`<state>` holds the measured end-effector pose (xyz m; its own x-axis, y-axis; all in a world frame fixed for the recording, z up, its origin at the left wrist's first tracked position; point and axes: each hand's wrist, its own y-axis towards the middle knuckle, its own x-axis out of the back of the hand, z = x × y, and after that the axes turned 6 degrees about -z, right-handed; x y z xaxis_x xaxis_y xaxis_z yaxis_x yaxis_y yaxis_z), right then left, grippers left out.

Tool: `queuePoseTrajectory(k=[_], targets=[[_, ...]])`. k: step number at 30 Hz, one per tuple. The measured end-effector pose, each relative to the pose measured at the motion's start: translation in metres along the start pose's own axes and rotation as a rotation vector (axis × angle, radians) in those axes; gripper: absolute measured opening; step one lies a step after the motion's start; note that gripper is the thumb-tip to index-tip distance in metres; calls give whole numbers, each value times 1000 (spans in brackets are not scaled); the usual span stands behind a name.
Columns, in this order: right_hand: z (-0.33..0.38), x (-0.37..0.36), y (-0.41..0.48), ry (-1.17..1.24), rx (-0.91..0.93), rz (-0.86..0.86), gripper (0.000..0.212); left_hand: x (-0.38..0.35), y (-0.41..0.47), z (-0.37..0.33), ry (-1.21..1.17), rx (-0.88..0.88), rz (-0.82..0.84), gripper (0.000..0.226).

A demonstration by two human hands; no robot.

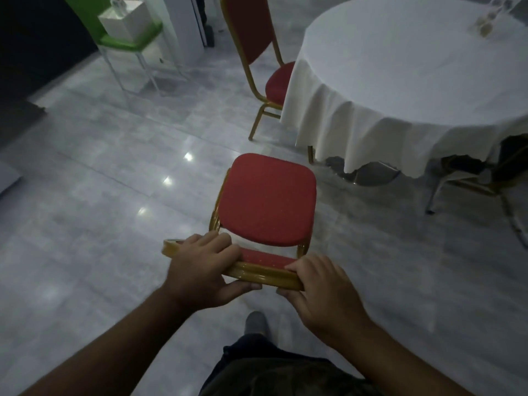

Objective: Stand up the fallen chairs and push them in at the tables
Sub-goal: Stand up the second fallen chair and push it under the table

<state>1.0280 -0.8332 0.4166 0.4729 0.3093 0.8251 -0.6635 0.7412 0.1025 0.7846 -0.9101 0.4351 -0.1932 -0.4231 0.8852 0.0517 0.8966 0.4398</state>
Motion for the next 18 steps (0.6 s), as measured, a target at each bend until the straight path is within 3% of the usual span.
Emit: queuePoseTrajectory(k=[10,18], targets=[[-37,11,34,-100,-156,-156,28,-66,56,15,-169,-12,-130,68],[-98,44,43,-80,-267,-320,48,-113,145,-17,-292,-93,-133,72]])
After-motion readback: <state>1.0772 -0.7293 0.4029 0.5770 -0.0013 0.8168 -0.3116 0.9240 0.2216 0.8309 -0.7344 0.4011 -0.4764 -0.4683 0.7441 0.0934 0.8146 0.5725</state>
